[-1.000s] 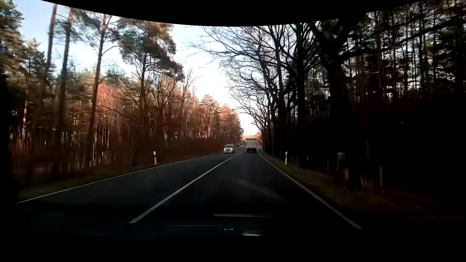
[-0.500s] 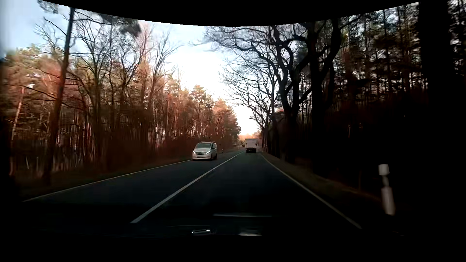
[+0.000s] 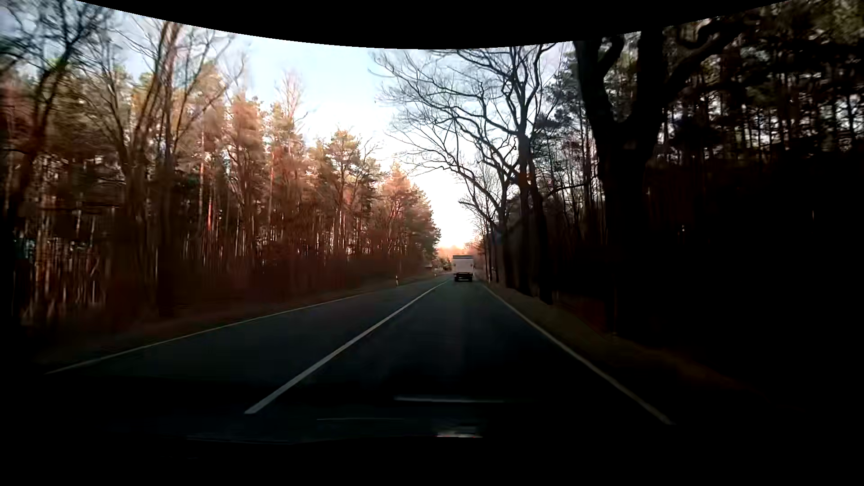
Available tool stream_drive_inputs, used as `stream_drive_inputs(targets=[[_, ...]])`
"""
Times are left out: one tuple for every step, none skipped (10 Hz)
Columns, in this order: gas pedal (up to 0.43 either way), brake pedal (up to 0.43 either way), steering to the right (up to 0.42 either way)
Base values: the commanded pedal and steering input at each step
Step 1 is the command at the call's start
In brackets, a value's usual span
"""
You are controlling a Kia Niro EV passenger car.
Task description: Follow the waypoints while adhering to traffic rules and regulations
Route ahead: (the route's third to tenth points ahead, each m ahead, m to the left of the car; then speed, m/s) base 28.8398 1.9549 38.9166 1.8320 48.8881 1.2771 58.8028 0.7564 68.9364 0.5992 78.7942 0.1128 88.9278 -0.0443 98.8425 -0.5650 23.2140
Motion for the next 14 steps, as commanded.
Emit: stream_drive_inputs(targets=[[0.118,0.000,0.005],[0.118,0.000,0.006],[0.118,0.000,0.005],[0.118,0.000,0.005],[0.118,0.000,0.004],[0.118,0.000,0.004],[0.118,0.000,0.004],[0.110,0.000,0.004],[0.110,0.000,0.004],[0.098,0.000,0.004],[0.098,0.000,0.003],[0.098,0.000,0.001],[0.087,0.000,0.001],[0.087,0.000,0.001]])
